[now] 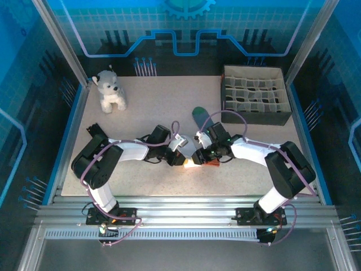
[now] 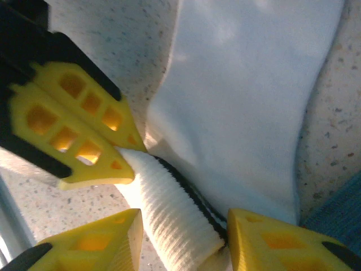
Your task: Roll the socks
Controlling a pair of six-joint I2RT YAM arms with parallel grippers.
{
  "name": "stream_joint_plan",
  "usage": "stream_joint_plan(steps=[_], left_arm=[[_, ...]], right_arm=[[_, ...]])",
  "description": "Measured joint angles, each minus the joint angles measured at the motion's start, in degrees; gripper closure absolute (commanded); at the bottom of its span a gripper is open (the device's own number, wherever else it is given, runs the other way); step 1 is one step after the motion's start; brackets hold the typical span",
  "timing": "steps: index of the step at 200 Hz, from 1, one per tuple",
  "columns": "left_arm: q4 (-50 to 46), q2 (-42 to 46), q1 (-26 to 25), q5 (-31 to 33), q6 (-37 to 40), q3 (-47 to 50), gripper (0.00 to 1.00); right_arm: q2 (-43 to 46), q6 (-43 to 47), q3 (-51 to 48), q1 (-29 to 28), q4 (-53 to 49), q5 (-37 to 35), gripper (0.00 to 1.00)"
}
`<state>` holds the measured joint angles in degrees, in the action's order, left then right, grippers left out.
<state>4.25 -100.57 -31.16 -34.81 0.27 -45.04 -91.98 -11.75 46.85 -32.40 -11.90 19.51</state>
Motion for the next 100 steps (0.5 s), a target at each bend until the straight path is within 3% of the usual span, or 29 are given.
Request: stream_joint_plan(steps=[100], left_arm=[[-0.37,-0.33,0.15,0.48,-1.51,-0.26,1.00]], right_arm=[[-3.65,-1.55,2.80,-1.44,-2.08,-4.68,0.65]])
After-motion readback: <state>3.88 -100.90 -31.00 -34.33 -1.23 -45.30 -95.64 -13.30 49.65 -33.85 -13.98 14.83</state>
